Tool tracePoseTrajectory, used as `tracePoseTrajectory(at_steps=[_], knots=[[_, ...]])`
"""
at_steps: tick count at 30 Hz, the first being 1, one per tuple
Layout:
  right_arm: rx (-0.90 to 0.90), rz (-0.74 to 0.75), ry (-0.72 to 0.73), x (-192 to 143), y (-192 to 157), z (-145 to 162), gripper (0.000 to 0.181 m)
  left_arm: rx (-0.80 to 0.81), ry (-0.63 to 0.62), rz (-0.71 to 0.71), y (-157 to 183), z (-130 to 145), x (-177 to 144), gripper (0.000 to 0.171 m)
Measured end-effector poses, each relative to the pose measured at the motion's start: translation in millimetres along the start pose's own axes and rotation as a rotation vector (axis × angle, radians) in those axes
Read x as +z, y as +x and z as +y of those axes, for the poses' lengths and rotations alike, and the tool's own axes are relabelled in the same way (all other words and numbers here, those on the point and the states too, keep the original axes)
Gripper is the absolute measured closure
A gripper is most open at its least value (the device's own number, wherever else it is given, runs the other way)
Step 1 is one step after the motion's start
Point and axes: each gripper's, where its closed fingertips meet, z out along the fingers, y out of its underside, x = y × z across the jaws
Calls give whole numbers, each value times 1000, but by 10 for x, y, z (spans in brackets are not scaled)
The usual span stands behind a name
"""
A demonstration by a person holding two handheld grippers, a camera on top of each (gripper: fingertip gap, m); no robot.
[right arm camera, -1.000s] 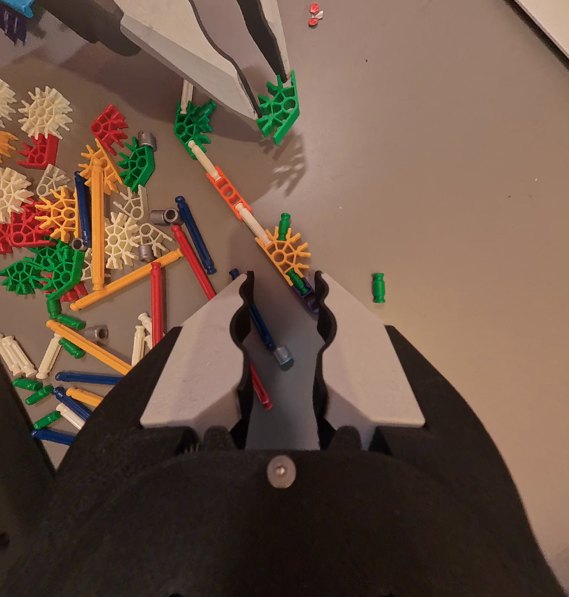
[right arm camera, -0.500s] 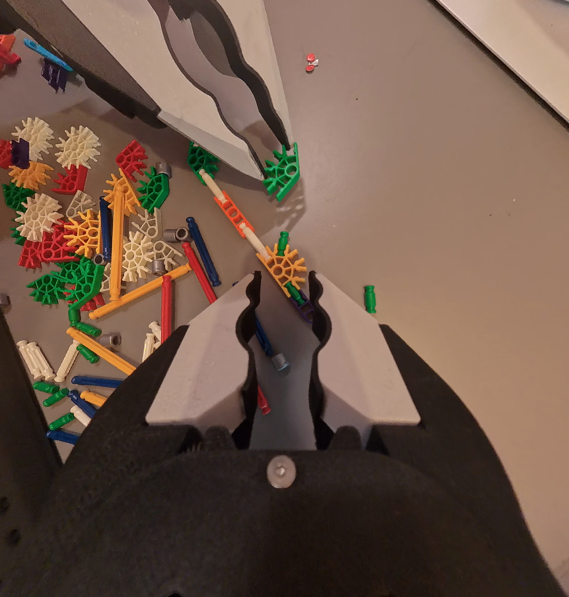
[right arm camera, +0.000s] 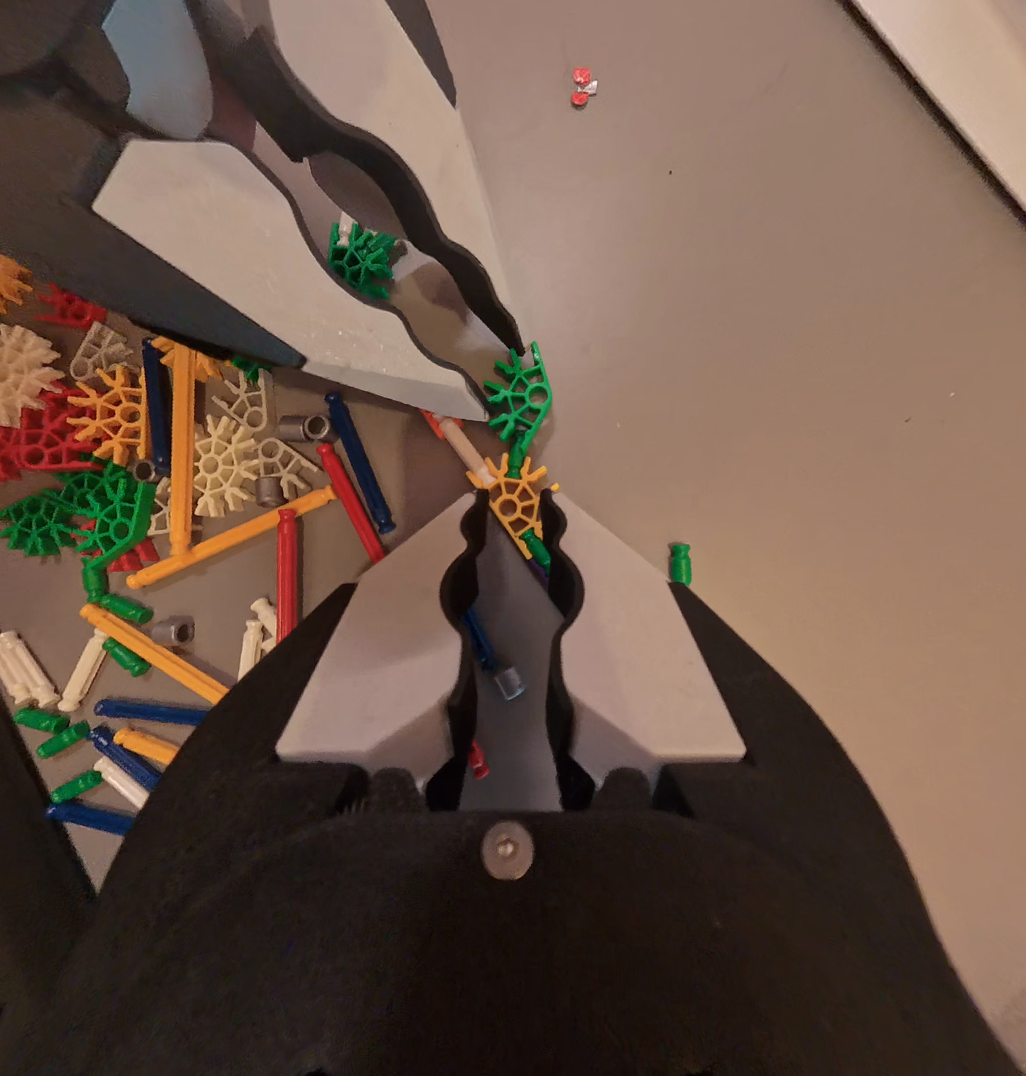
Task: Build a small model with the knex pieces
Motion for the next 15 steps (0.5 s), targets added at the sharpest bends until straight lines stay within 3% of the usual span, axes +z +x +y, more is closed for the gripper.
tracePoseTrajectory(at_steps=[15], knots=[[24, -6, 20, 1, 69, -86, 180, -103, -1, -69, 27, 23, -16, 152]])
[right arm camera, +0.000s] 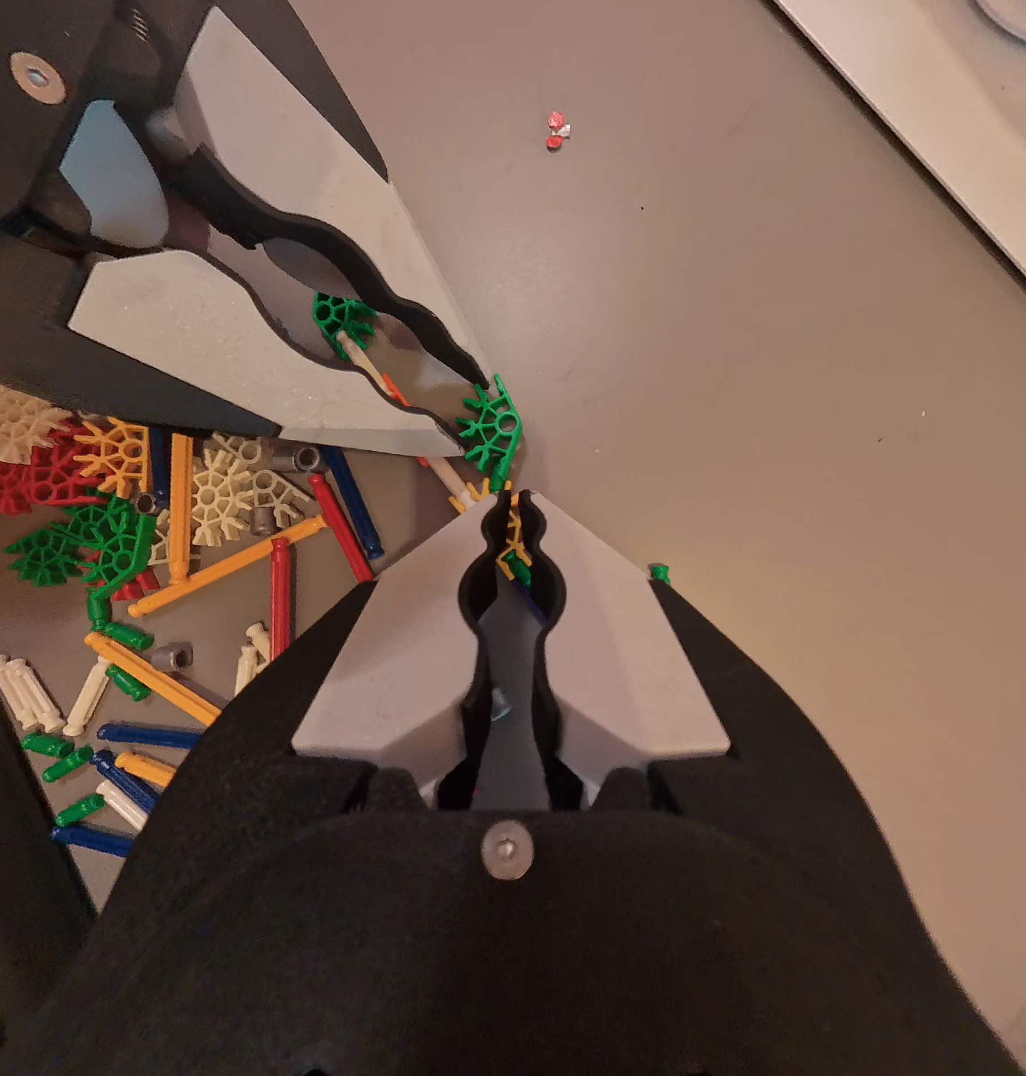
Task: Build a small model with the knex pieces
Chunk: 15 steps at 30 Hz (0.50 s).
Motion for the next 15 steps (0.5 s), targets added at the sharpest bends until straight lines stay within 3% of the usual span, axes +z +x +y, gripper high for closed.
tracePoseTrajectory(at_steps=[15], knots=[[-23, -30, 20, 96, -21, -93, 181, -16, -5, -19, 41, 9, 43, 152]])
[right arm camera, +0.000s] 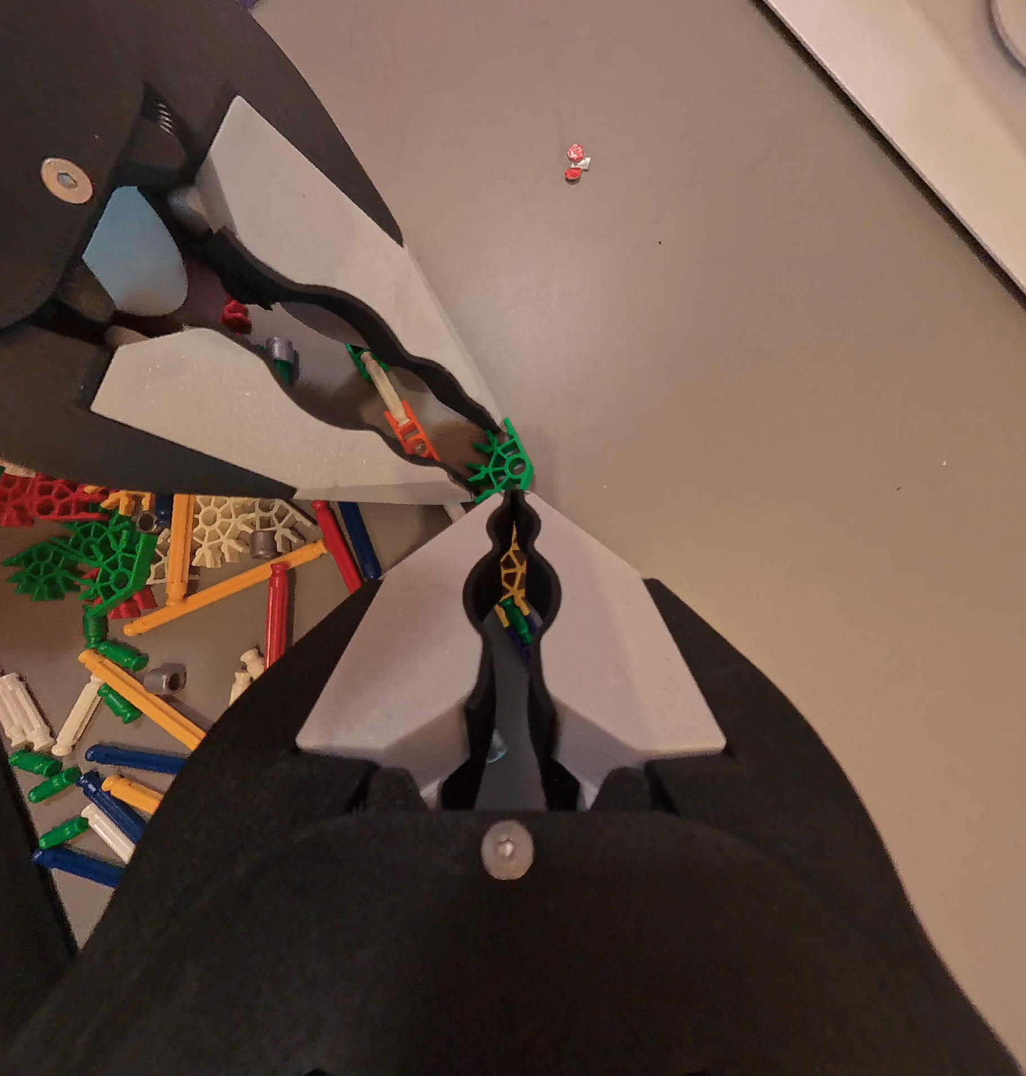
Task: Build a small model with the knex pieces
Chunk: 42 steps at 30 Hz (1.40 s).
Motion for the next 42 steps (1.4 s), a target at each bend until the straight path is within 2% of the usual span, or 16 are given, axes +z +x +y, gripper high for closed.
tracePoseTrajectory(at_steps=[12, 22, 26, 29, 31, 33, 36, 42], knots=[[39, -13, 11, 7, 32, 52, 181, 44, -8, -9, 21, -39, 7, 152], [-53, 58, 6, 12, 21, 85, 181, 122, -12, -47, 21, -33, 20, 153], [-98, 82, -41, 14, 21, 88, 181, 127, -5, -52, 22, -31, 26, 153], [-110, 89, -66, 14, 22, 88, 181, 86, -3, -1, 23, -30, 18, 152], [-111, 87, -71, 13, 21, 86, 181, -27, 29, 120, 34, -67, -62, 151], [-126, 99, -83, 11, 21, 88, 181, -99, 82, 184, -65, -173, -187, 160], [-120, 97, -91, 13, 20, 86, 181, -35, 88, 211, -99, -245, -202, 166], [-109, 79, -110, 12, 18, 89, 181, 56, 9, 224, 2, -111, -6, 171]])
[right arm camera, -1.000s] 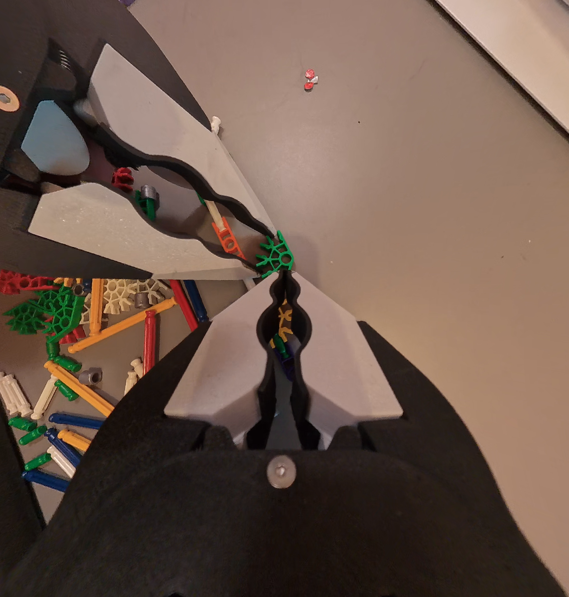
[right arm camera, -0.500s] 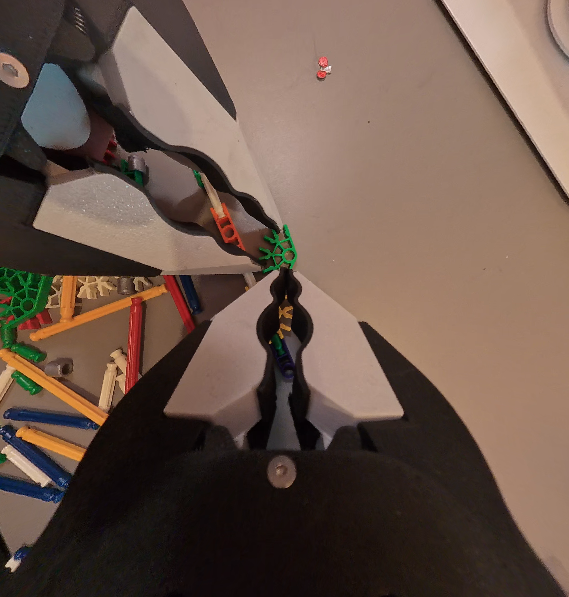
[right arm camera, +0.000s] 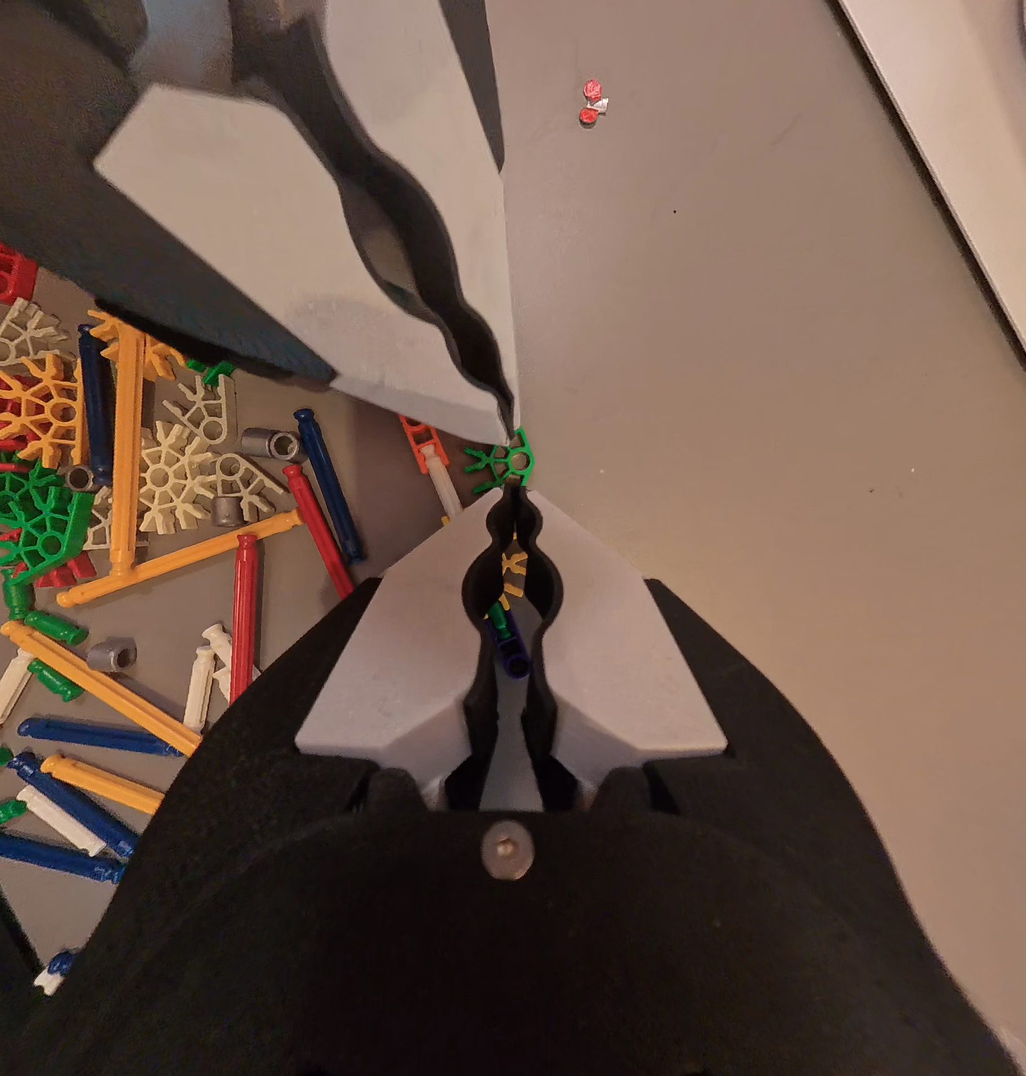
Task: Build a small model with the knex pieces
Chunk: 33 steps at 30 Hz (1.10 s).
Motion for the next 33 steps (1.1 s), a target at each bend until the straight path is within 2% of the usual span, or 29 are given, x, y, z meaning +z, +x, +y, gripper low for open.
tracePoseTrajectory(at_steps=[7, 13, 16, 18, 20, 21, 27, 30, 33], knots=[[-2, 0, -16, 2, -3, 0, 181, 29, 19, -12, -4, 25, 16, 171], [-19, 14, -34, 2, -2, 3, 181, -52, 110, -14, -17, 20, 22, 171], [-20, 12, -65, 7, -4, -11, 181, -37, 86, -36, -24, 22, 15, 171], [-1, 9, -63, 2, -3, -20, 181, -81, 73, -37, -63, 36, -20, 171], [20, 41, -53, -42, 30, -22, 164, -88, 109, -61, -131, 12, -120, 171], [31, 33, -41, -78, 9, -30, 162, -96, 127, -54, -139, 0, -177, 170], [104, 47, 63, -425, -11, -51, 163, -137, 174, -101, -317, 97, -586, 160], [135, 61, 78, -573, -8, 12, 159, -135, 166, -77, -299, 245, -731, 157], [162, 74, 88, -689, -44, 63, 157, -126, 139, -112, -324, 456, -851, 156]])
